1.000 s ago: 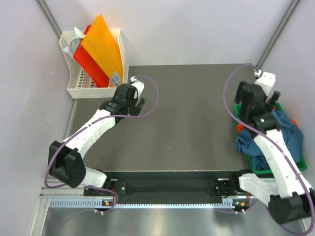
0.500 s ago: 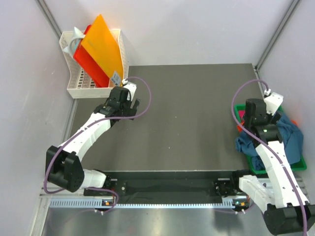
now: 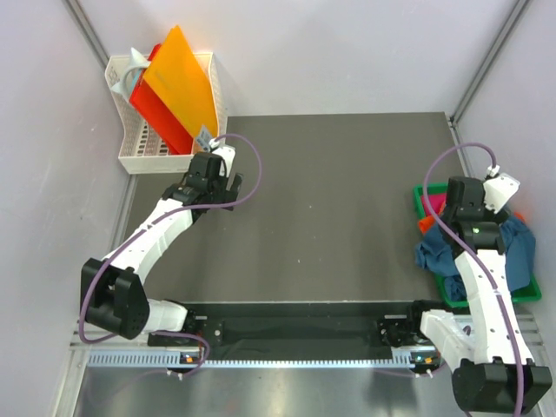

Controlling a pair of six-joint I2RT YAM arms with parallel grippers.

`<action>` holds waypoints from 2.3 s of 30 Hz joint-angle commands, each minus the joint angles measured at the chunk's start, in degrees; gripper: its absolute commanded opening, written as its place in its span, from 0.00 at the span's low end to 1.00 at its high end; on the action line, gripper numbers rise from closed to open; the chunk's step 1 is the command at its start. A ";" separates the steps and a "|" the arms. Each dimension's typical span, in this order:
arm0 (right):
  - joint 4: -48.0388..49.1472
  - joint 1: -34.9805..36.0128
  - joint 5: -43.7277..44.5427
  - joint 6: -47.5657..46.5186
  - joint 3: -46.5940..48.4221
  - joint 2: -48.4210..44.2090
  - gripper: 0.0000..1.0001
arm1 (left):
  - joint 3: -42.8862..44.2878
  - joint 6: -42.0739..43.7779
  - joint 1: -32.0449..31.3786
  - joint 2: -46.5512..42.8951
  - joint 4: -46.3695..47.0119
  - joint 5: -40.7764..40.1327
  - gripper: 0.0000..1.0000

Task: Fold and stack the t-shirts
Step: Grab crumpled tshirt from bin with the right arm, then move the tshirt to the center of the board

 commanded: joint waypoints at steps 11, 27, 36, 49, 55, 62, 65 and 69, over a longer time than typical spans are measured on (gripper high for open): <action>3.38 -5.06 -7.43 3.25 -4.75 1.22 0.27 | -0.24 -0.99 0.61 -0.42 2.18 0.92 0.96; 11.55 13.15 -23.29 0.35 16.49 10.58 0.00 | 3.97 -1.96 0.61 0.90 -0.37 1.89 0.95; 1.02 37.55 -10.52 -10.19 66.66 41.24 0.00 | 6.78 -1.61 0.61 -1.29 -2.83 1.80 0.95; 2.15 50.49 -14.45 -18.46 89.47 56.50 0.00 | 7.41 1.29 0.79 -8.32 -5.20 0.57 0.96; 2.93 54.97 -16.83 -22.15 90.26 56.59 0.00 | 6.87 0.24 1.14 -9.12 -5.99 1.71 0.95; 4.34 56.64 -19.74 -20.05 84.91 52.99 0.00 | 5.30 -2.40 1.32 -8.51 -4.51 4.61 0.95; 5.48 57.69 -18.51 -19.08 78.41 49.39 0.00 | 3.19 -3.98 1.32 -7.71 -1.78 6.37 0.94; 6.98 58.57 -16.06 -17.24 69.72 43.94 0.00 | 3.01 -7.58 1.32 -4.91 -0.37 11.20 0.94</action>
